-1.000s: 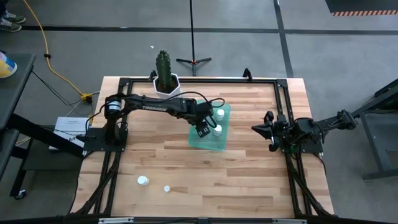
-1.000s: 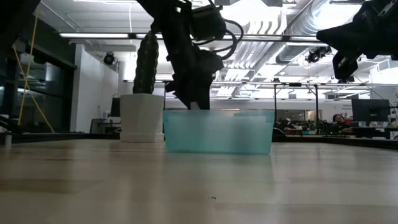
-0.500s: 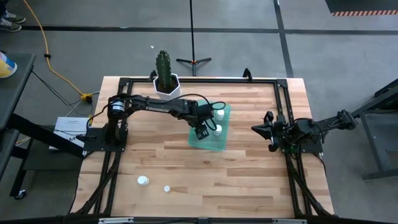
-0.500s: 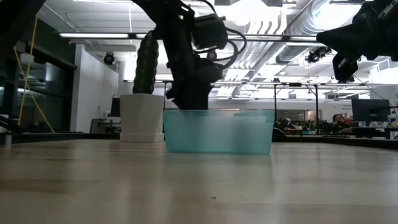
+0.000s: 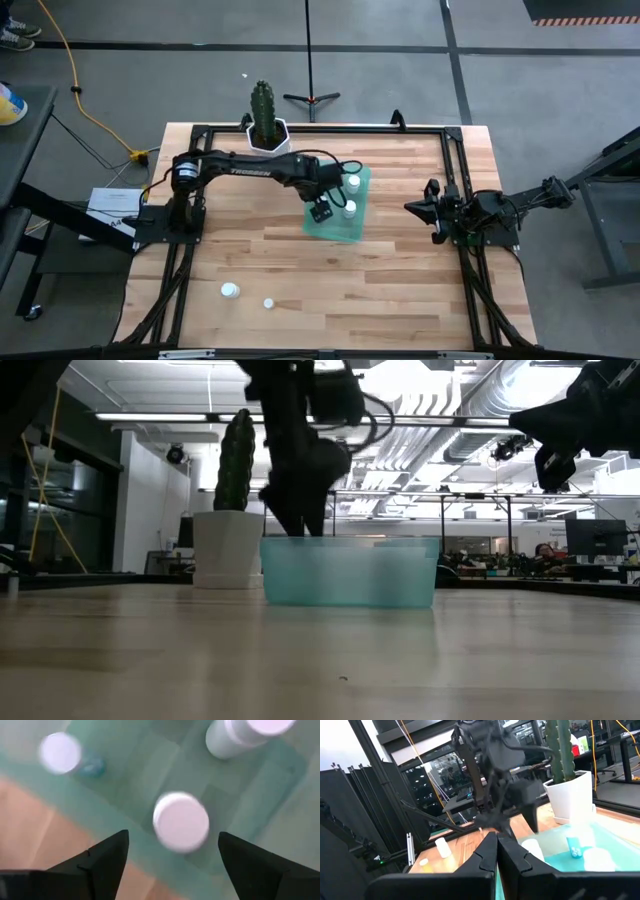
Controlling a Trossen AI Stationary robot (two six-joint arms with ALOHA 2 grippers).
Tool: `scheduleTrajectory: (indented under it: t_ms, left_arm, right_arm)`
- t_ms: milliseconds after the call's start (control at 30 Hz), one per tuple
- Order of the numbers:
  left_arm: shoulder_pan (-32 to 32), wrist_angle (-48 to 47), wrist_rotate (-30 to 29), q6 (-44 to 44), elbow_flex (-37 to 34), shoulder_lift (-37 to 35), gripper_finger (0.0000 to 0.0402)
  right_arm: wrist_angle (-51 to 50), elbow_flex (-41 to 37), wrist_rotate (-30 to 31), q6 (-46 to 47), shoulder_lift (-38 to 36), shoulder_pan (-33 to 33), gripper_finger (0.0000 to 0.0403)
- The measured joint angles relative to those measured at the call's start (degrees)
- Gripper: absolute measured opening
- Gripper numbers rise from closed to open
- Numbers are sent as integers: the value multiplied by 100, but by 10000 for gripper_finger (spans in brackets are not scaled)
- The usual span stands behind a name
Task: Pick and place pill bottles into a basket
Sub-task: Put the white pill bottle into the blue bin
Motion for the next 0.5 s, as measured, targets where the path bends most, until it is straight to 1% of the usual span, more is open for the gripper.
scheduleTrajectory:
  t_ms: [133,333,500]
  left_arm:
    - [-156,-1373,-131,-110,739,0,327]
    - [-647,-2729,-265,-84,1820,-7,297]
    - [-1165,-3599,-269,-231,2186,-11,284]
  right_arm:
    - [0,0,1,0,0,1,0]
    - [0,0,2,0,0,1,0]
    - [0,0,4,0,0,0,0]
